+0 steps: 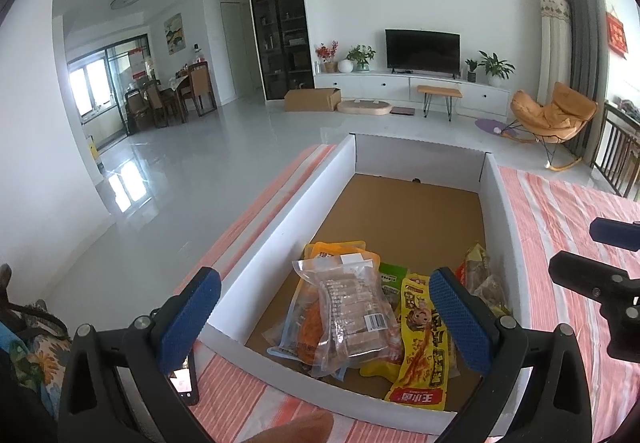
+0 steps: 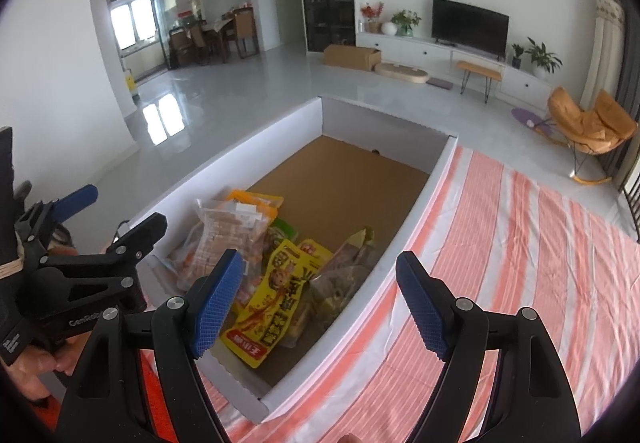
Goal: Organize snacks
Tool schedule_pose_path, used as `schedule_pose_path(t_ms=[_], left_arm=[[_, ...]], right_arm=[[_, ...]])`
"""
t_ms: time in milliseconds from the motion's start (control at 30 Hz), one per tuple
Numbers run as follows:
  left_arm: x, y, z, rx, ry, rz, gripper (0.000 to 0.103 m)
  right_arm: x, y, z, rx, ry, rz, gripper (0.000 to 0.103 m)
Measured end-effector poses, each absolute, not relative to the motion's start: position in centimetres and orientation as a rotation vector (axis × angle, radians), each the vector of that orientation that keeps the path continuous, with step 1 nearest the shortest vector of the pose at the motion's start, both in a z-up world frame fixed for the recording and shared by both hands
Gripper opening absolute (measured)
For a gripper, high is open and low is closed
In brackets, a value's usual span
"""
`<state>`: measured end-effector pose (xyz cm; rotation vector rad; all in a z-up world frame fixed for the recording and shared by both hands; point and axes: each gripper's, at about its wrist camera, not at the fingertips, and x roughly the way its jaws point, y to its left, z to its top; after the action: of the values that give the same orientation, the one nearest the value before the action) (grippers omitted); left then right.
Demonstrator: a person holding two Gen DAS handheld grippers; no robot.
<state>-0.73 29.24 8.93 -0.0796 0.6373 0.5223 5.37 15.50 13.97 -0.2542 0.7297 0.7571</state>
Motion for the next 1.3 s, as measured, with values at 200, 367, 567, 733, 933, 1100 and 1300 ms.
schedule_pose_path(t_ms=[200,367,567,733,933,1100,1300], left_arm=[[-0.4,29.4,8.4,-0.108,0.669,0.502,0.103],[-0.6,29.9,8.3,-0.156,0.68,0.486,0.103],[-0.6,30.5,8.4,-0.17,0.703,0.473,0.103],[-0.7,30.8,8.4,-0.149,0.698,0.514,0.103],[-0.6,31.1,8.4,-0.162,0.701,0.502,0.103],[-0.3,31.4,8.3,-0.17,0.711,0.496,0.103],[-0.1,31.5,8.0,-0.153,0.711,0.498,0.103]], right_arm=[[5.2,16.2,13.9,-0.271,0.743,0.748,0.082],[5.2,16.4,14.0,-0.276,0.742,0.747,0.082],[5.3,17.1,13.6,-0.29,0.759,0.74,0.082],[5.0,17.7,13.4,-0.302,0.766,0.749,0.082],[4.9,18.2,13.1,-0.317,0.774,0.752,0.082],[5.0,18.4,12.9,-0.324,0.786,0.75,0.082],[5.2,18.6,12.7,-0.326,0.797,0.752,0.082]])
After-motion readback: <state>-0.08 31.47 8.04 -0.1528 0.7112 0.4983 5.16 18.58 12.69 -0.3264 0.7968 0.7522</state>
